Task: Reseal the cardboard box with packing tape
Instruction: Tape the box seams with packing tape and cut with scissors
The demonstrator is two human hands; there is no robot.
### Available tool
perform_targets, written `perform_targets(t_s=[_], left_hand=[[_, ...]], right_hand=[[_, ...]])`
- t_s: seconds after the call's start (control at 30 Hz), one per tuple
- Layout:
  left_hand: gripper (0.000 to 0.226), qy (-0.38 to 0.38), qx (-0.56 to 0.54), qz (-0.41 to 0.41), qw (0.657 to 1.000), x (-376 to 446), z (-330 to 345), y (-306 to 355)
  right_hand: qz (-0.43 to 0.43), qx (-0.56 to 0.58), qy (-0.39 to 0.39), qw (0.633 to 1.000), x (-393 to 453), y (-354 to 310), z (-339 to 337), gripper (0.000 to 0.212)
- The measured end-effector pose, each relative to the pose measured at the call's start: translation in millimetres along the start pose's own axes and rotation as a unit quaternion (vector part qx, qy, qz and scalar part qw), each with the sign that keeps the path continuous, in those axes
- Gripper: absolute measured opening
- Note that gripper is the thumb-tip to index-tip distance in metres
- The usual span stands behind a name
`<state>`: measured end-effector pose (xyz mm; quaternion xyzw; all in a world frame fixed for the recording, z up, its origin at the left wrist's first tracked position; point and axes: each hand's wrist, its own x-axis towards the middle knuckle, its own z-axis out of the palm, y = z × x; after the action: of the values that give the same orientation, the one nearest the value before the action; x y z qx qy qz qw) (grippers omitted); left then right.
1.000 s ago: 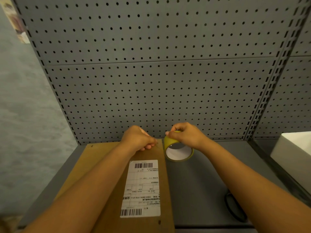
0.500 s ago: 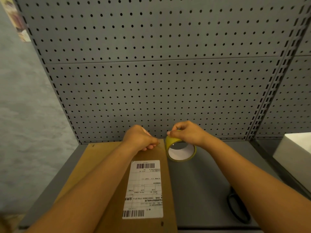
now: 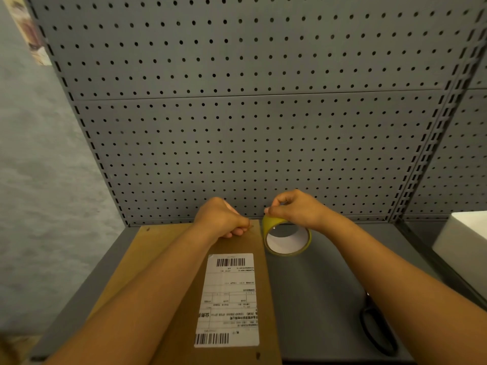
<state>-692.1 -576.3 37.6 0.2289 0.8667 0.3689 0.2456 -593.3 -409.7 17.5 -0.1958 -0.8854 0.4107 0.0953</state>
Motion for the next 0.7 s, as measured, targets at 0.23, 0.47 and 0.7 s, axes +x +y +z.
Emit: perform_targets(t_s=[0.23,0.47,0.7], left_hand=[[0.011,0.012,0.028,0.005,1.000,3.0,2.7,1.2],[0.021,0.018,0.056,0.016,0.998,1.8,1.3,2.0],[0.011,0.021,-0.011,0.014,1.000,4.3,-1.7,-6.2]], right_hand=[[0.005,0.005,-0.005,1.000,0.9,2.8,3.0,0.031],[0.002,0.023,-0.007,1.000,1.2,7.1,4.8,0.027],[0.004,0.042,-0.007,0.999,-4.1,6.3,4.9,0.030]])
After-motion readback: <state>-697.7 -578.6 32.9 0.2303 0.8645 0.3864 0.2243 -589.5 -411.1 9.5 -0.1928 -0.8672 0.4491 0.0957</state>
